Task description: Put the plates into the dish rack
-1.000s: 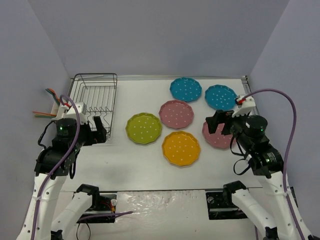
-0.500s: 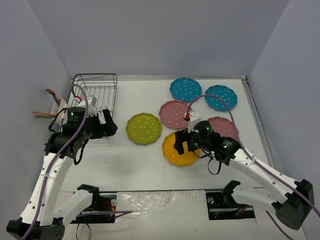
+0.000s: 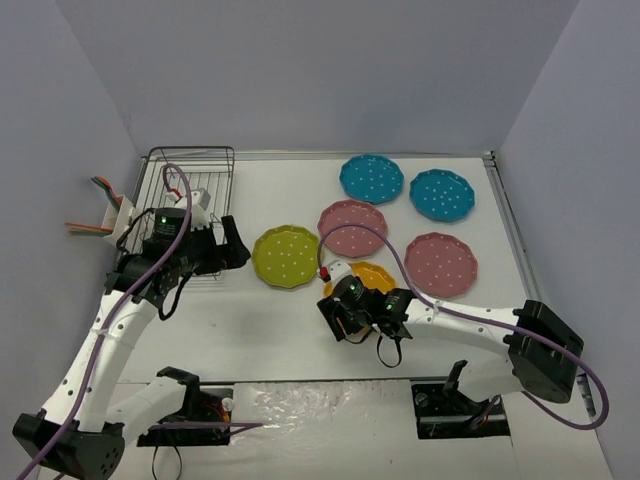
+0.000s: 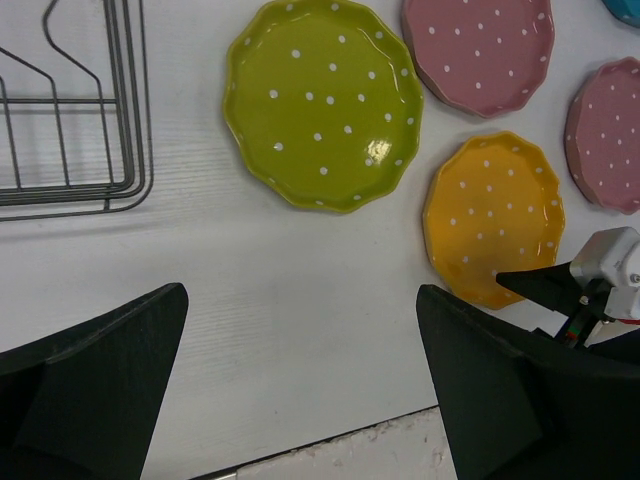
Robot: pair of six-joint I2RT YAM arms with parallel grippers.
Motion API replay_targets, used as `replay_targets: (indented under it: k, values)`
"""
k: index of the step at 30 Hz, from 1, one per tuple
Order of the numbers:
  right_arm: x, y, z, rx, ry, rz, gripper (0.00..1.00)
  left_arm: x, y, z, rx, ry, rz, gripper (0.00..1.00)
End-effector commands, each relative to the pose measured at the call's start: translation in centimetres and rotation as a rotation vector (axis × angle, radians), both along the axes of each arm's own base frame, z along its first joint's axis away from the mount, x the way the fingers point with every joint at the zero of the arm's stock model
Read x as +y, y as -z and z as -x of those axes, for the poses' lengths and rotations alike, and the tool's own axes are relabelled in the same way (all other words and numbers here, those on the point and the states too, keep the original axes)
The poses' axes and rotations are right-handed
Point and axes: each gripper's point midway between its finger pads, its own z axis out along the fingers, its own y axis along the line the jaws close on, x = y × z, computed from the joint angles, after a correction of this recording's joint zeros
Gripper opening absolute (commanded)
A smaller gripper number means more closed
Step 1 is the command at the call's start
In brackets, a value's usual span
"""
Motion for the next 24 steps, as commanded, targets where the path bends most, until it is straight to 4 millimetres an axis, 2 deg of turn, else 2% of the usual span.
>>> replay_targets:
  k: [1, 4, 11, 21, 24]
  values:
    - [1.2, -0.3, -1.1, -0.040, 0.046, -0.040, 0.57, -2.0, -0.6, -1.2, -0.033, 0.012, 0.037, 0.97]
    - [1.5, 0.3, -0.8, -0.027, 0.048, -0.025, 0.51, -2.9, 0.0, -1.4, -0.019, 0.025, 0.035, 0.97]
    - [1.3, 1.3, 0.3, 0.001, 0.079, -0.007, 0.48, -3.9, 0.6, -1.4, -0.001, 0.035, 0.025, 0.97]
    - [-0.8, 2.2, 0.4, -0.002, 0.127, 0.104, 0.46, -5.1, 1.6, -1.1, 0.019, 0.051, 0.041, 0.97]
    - [-0.7, 2.4, 0.3, 0.003, 0.132, 0.115, 0.43, -5.1, 2.3, -1.0, 0.033, 0.048, 0.042, 0.97]
